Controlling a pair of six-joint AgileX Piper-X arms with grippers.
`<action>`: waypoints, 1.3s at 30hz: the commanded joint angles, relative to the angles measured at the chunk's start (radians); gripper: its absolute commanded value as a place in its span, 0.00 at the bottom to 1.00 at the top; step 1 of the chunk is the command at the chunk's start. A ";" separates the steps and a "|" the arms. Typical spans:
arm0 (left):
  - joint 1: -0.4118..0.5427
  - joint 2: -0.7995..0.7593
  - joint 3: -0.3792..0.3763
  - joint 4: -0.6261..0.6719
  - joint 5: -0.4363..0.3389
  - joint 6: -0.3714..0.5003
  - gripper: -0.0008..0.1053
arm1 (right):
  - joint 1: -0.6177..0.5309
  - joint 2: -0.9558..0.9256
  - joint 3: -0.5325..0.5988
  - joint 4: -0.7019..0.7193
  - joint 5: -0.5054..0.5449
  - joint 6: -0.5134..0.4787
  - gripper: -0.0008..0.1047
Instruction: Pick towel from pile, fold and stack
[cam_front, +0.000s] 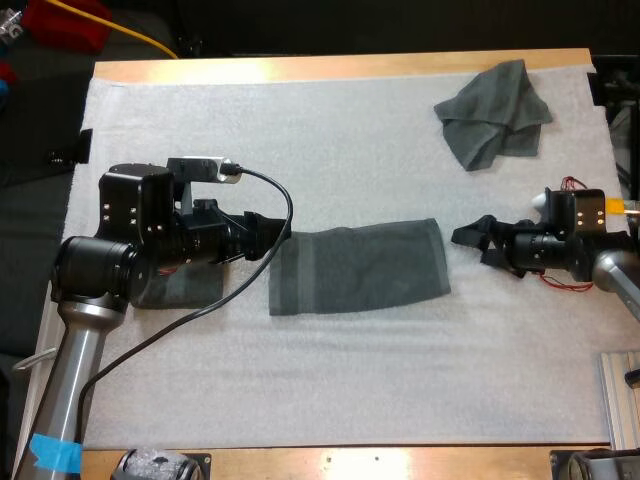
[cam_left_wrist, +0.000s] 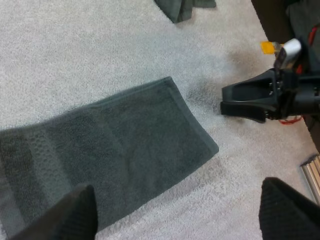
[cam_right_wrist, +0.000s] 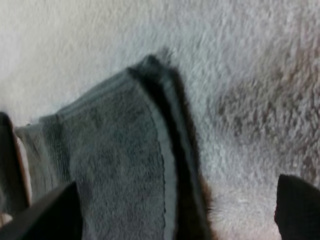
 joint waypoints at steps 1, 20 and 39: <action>0.000 -0.004 -0.004 0.001 0.013 -0.009 0.63 | -0.004 0.008 -0.007 -0.017 -0.024 0.000 0.73; 0.000 -0.004 -0.004 0.002 0.014 -0.009 0.63 | 0.173 0.144 -0.007 -0.133 -0.056 0.163 0.73; 0.000 -0.004 -0.004 0.061 0.014 0.000 0.63 | 0.215 0.102 -0.007 -0.063 -0.034 0.136 0.02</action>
